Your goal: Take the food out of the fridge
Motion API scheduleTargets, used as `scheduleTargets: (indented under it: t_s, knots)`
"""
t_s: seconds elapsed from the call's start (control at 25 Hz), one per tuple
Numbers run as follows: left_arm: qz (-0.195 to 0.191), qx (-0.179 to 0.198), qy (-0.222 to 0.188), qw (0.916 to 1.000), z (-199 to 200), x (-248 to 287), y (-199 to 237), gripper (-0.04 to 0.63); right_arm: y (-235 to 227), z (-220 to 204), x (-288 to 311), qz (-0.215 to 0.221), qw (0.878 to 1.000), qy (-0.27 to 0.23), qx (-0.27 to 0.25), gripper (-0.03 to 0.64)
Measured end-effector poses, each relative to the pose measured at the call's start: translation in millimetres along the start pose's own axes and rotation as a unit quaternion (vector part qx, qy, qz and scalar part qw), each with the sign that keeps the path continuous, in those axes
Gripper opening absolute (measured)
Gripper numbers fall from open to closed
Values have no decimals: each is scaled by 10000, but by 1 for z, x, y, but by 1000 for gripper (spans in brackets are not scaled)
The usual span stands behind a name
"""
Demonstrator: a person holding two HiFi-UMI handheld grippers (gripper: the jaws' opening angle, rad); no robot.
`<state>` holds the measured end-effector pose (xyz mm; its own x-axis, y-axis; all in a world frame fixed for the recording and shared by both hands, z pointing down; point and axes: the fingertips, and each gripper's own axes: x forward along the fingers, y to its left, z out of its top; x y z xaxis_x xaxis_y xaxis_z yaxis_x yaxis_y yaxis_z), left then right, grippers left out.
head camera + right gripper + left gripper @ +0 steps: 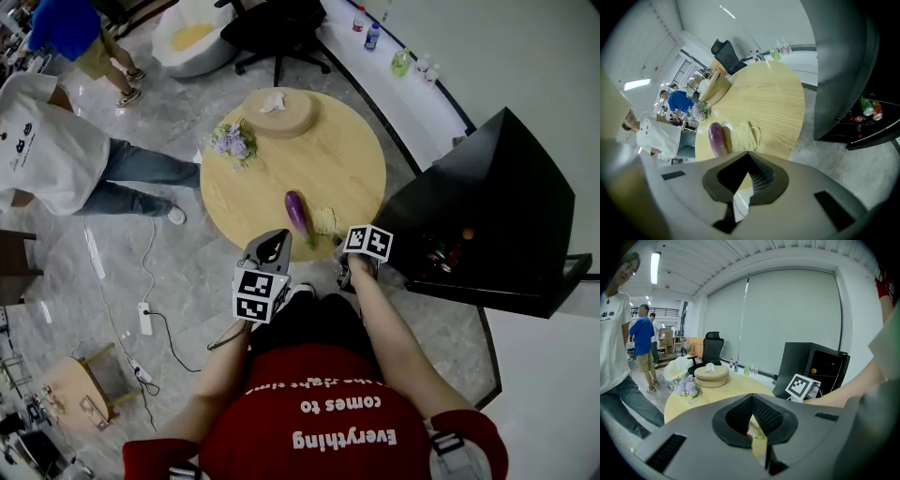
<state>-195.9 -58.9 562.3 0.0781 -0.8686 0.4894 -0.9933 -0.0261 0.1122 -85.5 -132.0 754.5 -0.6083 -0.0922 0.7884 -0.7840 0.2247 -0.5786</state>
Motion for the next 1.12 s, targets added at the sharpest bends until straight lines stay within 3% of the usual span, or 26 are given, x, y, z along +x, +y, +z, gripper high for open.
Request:
scheduleTargets:
  t_s: [0.36, 0.6, 0.96, 1.12]
  knots:
    - [-152, 172, 22, 9997, 9, 7, -17, 2, 22, 0, -27, 775, 9966, -270, -83, 11]
    - [-424, 388, 13, 9983, 21, 9, -40, 2, 23, 2, -62, 937, 9932, -630, -266, 11]
    - [-1123, 645, 7, 9916, 45, 39, -101, 2, 8, 12, -144, 1558, 9780, -1369, 210, 11]
    - [-1525, 821, -63, 9849, 57, 54, -141, 2, -16, 15, -180, 1550, 9708, -1804, 327, 11]
